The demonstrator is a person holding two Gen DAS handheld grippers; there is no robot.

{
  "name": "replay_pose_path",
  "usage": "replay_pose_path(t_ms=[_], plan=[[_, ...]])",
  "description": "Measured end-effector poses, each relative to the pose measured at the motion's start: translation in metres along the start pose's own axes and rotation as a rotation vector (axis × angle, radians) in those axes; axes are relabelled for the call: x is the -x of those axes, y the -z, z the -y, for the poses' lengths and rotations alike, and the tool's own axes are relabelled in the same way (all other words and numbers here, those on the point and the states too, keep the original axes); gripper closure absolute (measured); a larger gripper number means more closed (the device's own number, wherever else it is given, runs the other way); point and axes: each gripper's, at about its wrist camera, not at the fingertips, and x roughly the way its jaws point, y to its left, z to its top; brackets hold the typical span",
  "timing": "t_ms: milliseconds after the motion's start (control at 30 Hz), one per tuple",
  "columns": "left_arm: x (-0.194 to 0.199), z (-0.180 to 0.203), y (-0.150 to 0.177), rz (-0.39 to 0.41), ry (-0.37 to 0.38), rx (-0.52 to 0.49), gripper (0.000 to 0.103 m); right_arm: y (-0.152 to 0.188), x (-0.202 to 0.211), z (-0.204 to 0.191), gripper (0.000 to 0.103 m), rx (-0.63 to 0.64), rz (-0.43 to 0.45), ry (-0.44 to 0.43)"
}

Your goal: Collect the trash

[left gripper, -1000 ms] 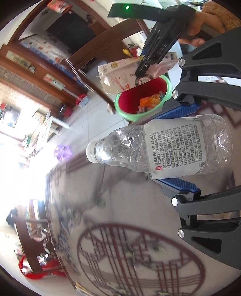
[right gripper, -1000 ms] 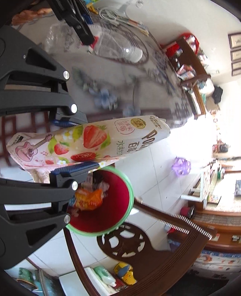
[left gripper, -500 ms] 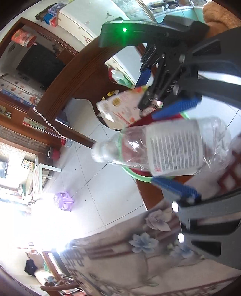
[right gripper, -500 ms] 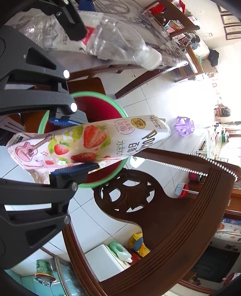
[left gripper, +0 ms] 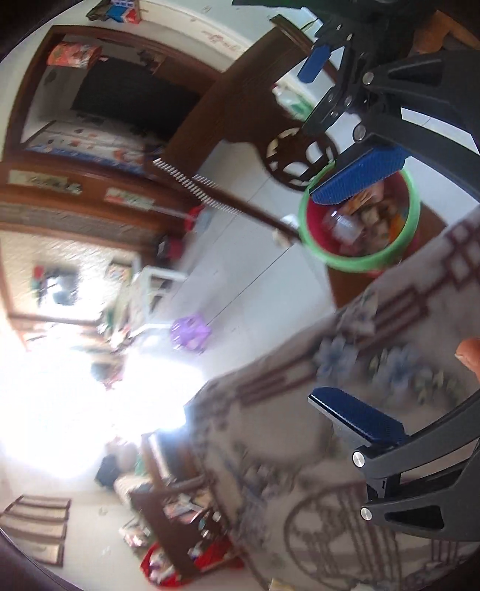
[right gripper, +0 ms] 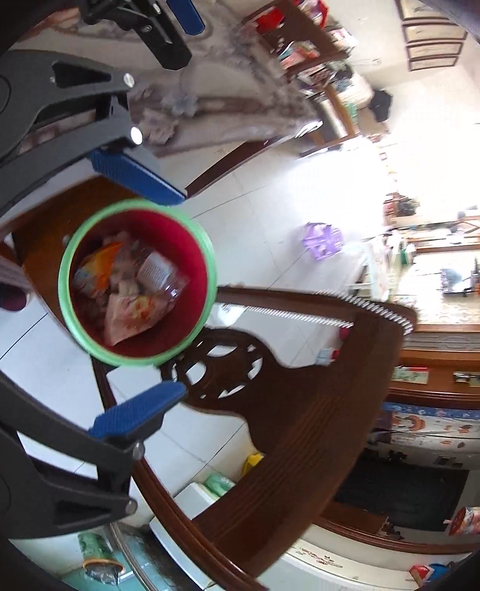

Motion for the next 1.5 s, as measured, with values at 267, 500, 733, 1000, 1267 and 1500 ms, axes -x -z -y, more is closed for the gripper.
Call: replay_pose_path(t_ms=[267, 500, 733, 1000, 1267, 1500], plan=[[0.088, -0.079, -0.003, 0.178, -0.189, 0.041, 0.008, 0.0, 0.071, -0.085, 0.005, 0.039, 0.183, -0.104], [0.147, -0.127, 0.012, 0.226, -0.148, 0.024, 0.008, 0.028, 0.13, -0.144, 0.005, 0.003, 0.392, -0.134], [0.177, -0.162, 0.027, 0.28, -0.194, 0.04, 0.008, 0.042, 0.152, -0.202, 0.005, 0.078, 0.381, -0.138], [0.177, -0.191, 0.031, 0.246, -0.154, 0.142, 0.008, 0.05, 0.175, -0.226, 0.005, 0.097, 0.408, -0.117], [0.177, -0.218, 0.041, 0.222, -0.193, 0.201, 0.008, 0.055, 0.176, -0.235, 0.005, 0.101, 0.395, -0.087], [0.182, -0.237, 0.048, 0.217, -0.22, 0.259, 0.008, 0.058, 0.177, -0.24, 0.005, 0.099, 0.389, -0.098]])
